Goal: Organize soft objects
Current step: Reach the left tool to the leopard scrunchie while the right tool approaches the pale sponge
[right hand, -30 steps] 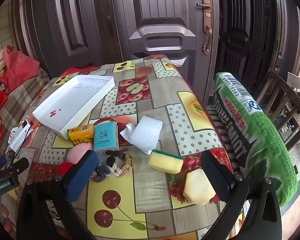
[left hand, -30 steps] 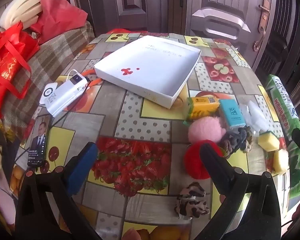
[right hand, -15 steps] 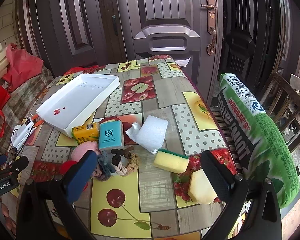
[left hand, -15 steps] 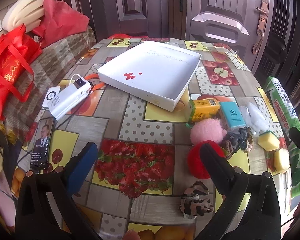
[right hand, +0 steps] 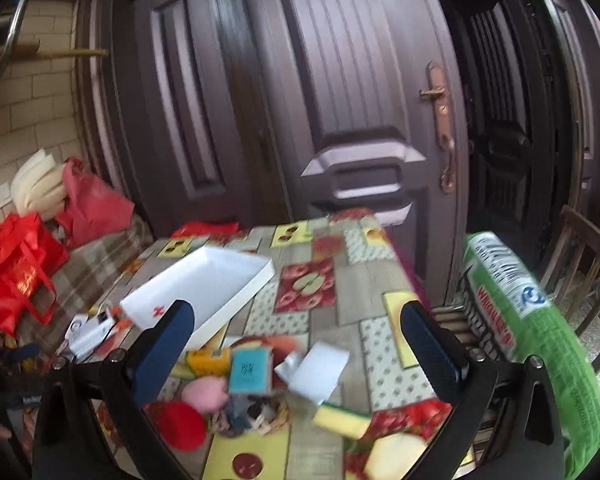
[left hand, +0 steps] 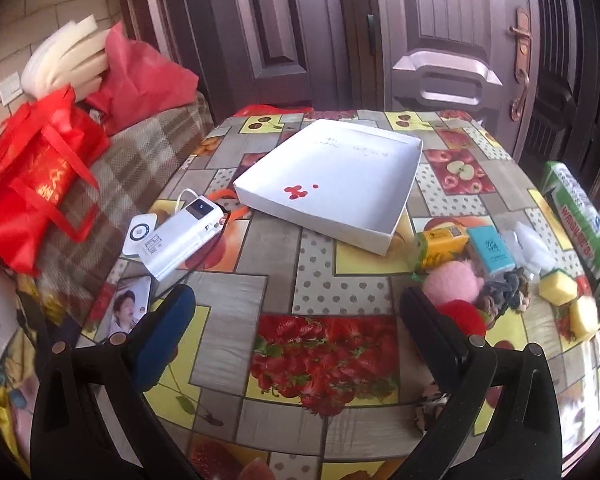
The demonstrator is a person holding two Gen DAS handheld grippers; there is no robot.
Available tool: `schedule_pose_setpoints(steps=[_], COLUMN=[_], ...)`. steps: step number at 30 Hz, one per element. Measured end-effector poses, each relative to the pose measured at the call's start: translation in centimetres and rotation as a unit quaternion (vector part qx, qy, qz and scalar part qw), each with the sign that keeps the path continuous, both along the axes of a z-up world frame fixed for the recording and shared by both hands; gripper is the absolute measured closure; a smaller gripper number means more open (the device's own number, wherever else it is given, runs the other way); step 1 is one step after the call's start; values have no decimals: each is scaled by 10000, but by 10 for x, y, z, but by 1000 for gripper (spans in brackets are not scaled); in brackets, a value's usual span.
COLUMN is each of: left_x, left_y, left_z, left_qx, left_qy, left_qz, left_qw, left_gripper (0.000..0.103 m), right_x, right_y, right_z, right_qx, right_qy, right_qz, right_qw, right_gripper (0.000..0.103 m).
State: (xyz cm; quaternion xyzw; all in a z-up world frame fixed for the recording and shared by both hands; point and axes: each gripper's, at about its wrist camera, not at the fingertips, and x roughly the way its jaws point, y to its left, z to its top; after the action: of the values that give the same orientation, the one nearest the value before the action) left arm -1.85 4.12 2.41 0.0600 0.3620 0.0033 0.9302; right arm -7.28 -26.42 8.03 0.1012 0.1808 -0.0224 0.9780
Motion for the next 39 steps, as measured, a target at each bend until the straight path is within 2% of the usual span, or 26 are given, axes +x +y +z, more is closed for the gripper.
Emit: schedule_pose_setpoints(steps=[1,4,7,13,18,22,28,39], left_x=[-1,0,0,-6,-8,-3,-2,-4], left_y=[-2,-11,-21,-28,-35,-34,-33,-42], left_z=[-1,-15,-25,-46,-54,-66,-76,-77], left_qx=[90,-147,-113,-450,-299,66,98,21], left_qy=[-18,337,569,792,956,1222,1398,1519], left_qz=[-18,-299,-439,-494,-565,-342,-191,-419], left_qw=[10000,9989,9974,9946,9934,9919,9900,9875], left_gripper=[0,0,0,0,0,0,0,0], right_x=[1,7,7,0,0,3,4,6], right_y=[-2,-3,-8,-20,-27,-30,-26,-26], right_z=[1,-7,-17,-39,-54,-63,-75,-85], right_qx=[-30,-145,-166,-267,-296,-301,-226,-180], right_qy=[28,259,537,870,1124,1316,1528,1790], right_qz=[-29,-166,-222,-301,-247,-241,-145,-340], right_qw=[10000,9994,9982,9954,9929,9906,9879,9831], right_gripper=[0,0,0,0,0,0,0,0])
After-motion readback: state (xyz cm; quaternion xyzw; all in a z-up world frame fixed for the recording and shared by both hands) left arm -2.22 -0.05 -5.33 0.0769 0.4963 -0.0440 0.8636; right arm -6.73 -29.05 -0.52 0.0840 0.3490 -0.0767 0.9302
